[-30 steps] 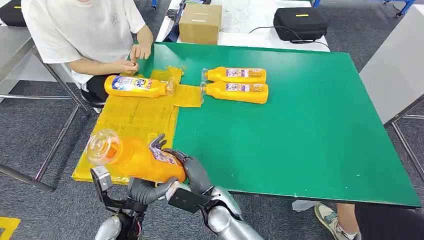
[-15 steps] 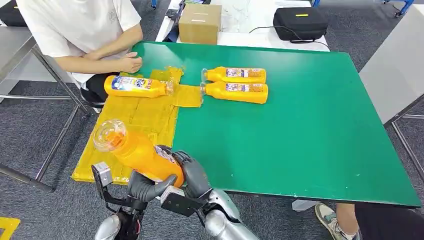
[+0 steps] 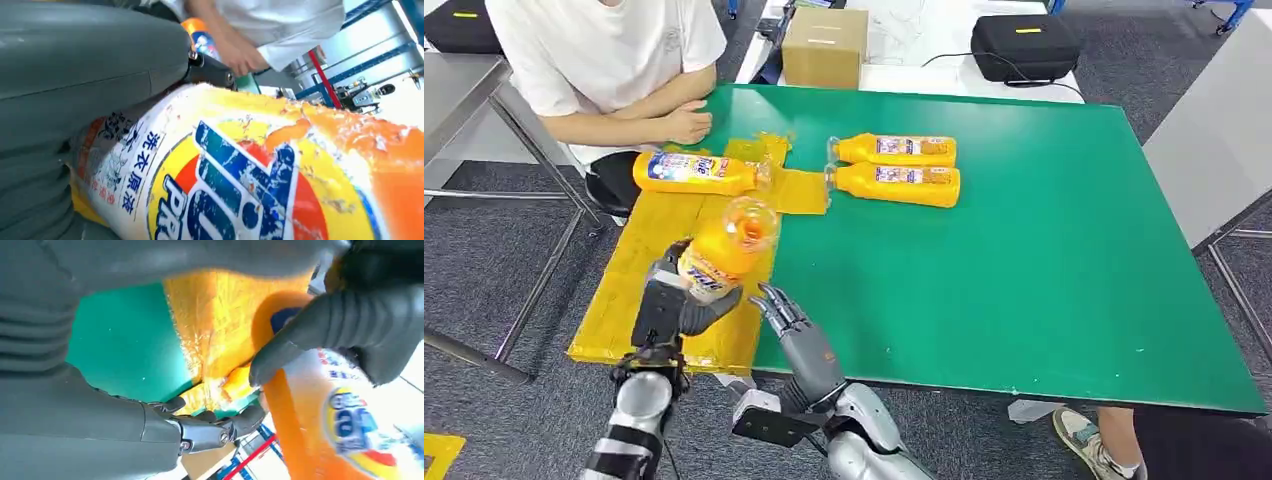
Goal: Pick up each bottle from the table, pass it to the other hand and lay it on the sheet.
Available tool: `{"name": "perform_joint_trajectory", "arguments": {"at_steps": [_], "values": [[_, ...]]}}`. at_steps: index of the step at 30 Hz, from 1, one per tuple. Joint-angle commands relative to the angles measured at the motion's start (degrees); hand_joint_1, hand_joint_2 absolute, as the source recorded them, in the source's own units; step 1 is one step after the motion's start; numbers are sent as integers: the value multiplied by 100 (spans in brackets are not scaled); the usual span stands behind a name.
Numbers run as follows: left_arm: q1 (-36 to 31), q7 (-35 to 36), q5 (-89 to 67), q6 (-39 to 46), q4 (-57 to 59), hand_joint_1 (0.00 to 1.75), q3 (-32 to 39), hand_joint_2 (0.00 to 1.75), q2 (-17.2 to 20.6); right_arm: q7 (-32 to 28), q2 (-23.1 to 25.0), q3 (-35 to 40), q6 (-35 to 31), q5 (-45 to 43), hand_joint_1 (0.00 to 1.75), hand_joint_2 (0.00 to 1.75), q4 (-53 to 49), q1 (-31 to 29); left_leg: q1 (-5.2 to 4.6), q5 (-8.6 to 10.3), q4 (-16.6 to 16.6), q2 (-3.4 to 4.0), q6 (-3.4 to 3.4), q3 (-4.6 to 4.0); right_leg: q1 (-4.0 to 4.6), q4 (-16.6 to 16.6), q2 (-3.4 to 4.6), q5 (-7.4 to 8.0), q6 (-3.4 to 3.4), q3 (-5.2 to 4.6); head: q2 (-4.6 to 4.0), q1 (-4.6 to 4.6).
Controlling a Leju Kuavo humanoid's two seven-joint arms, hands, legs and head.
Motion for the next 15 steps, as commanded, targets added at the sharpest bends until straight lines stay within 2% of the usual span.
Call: {"name": "perform_joint_trajectory", "arguments": {"at_steps": [1, 5, 6, 9, 12, 13, 15], "values": [[-1087, 117, -722, -432, 1660, 175, 66, 175, 550, -249, -14, 212, 43, -264, 0, 0, 126, 49, 3, -3, -8, -7, -5, 20, 3, -6, -7, -6, -7, 20, 0, 0], [-1881, 249, -1364, -586, 2657, 175, 43, 175, 883, -354, -54, 213, 104, -389, 0, 0, 45, 96, 8, -4, -2, -26, -10, 26, 9, -2, -22, -13, -14, 32, 0, 0], [-1998, 275, -1412, -639, 2786, 175, 75, 175, 939, -367, -54, 234, 123, -393, 0, 0, 35, 110, 6, -3, -3, -11, -8, 19, 6, -3, -8, -7, -11, 21, 0, 0], [-2009, 275, -1410, -643, 2797, 175, 90, 175, 960, -367, -47, 238, 114, -391, 0, 0, 33, 120, 5, -3, -5, -6, -9, 23, 6, -3, -6, -8, -12, 21, 0, 2], [-2359, 563, -2205, -701, 3289, 175, -316, 175, 1246, -447, -72, 291, 241, -490, 0, 0, -61, 181, 5, 0, -5, -6, -14, 21, 6, -1, -6, -9, -11, 19, 0, 0], [-2529, 736, -2596, -658, 3512, 166, -509, 175, 1372, -461, -80, 313, 277, -510, 0, 0, -99, 205, 6, 4, -3, -9, -15, 14, 7, 0, -9, -6, -10, 13, 0, 2], [-2887, 858, -3091, -815, 3985, 162, -725, 175, 1524, -484, -97, 350, 356, -561, 0, 0, -205, 251, 12, 1, 0, -20, -18, 19, 12, 1, -20, -12, -12, 23, 0, 2]]}}
